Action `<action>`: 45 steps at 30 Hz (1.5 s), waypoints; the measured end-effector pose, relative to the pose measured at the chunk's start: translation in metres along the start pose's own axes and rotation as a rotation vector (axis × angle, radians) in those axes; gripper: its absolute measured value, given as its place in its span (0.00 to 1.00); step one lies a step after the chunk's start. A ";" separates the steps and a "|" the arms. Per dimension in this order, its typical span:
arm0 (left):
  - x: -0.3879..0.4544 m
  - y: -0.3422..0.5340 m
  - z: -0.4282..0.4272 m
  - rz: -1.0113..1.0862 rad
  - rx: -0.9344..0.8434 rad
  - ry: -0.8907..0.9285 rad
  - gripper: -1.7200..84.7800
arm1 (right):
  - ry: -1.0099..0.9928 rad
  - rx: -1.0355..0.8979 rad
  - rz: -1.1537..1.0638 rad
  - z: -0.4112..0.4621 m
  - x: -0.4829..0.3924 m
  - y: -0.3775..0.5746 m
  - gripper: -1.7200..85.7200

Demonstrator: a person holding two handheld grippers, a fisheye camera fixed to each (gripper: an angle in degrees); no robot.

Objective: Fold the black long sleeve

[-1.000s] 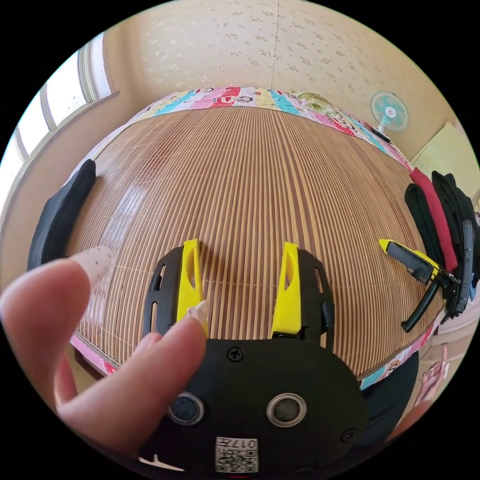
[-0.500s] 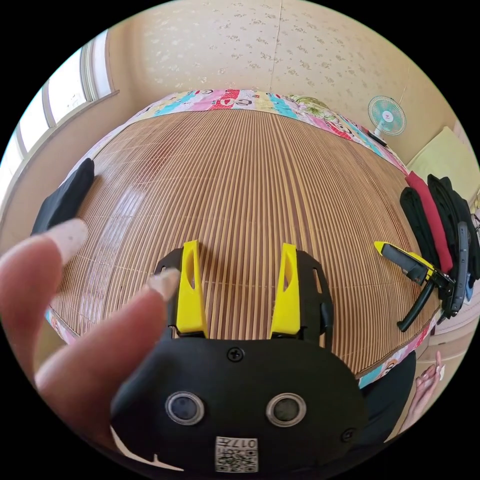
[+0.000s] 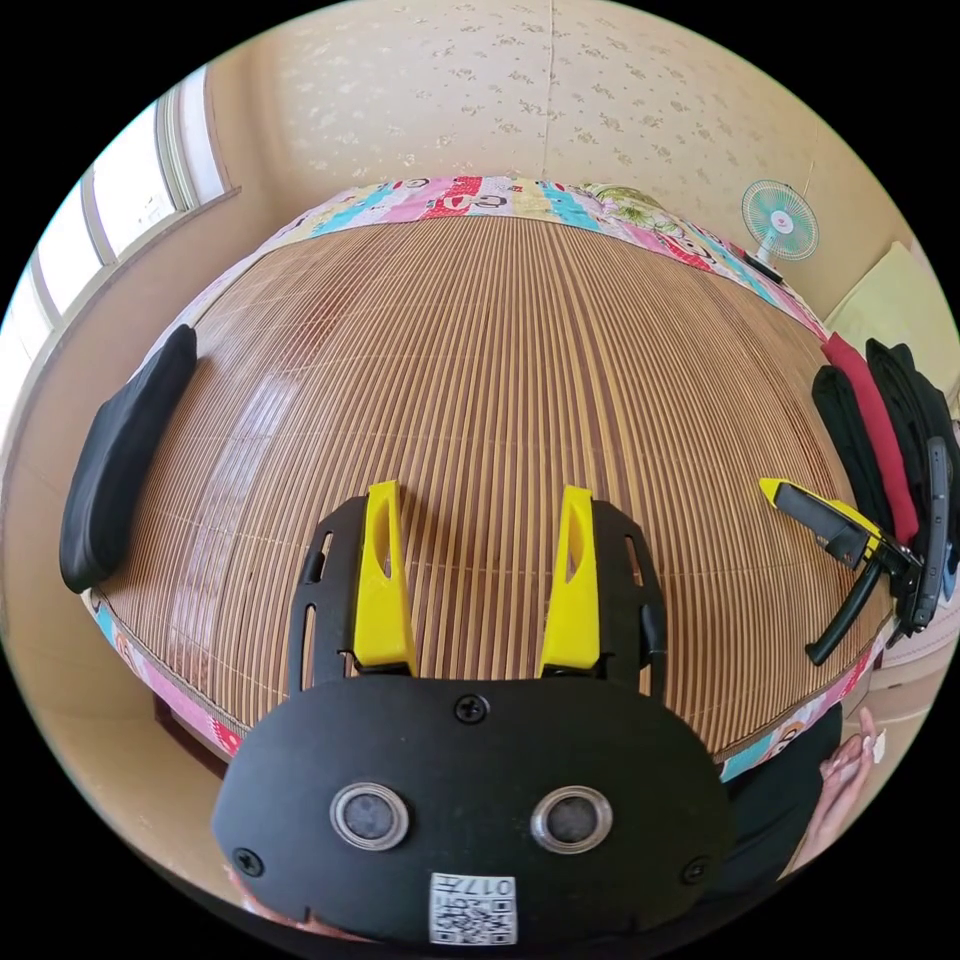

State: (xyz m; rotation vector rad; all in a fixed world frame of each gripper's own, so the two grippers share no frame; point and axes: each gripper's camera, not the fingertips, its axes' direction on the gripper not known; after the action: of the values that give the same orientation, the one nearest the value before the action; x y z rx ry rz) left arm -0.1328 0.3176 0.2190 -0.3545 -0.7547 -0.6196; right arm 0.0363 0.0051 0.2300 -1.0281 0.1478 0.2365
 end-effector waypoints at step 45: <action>0.006 -0.005 -0.013 0.004 0.000 -0.013 0.27 | 0.011 -0.003 0.005 -0.006 0.020 -0.006 0.33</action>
State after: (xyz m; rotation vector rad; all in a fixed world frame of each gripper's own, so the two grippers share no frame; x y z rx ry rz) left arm -0.1252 0.3048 0.2147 -0.3596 -0.7661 -0.6144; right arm 0.0569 -0.0007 0.2268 -1.0324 0.1603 0.2354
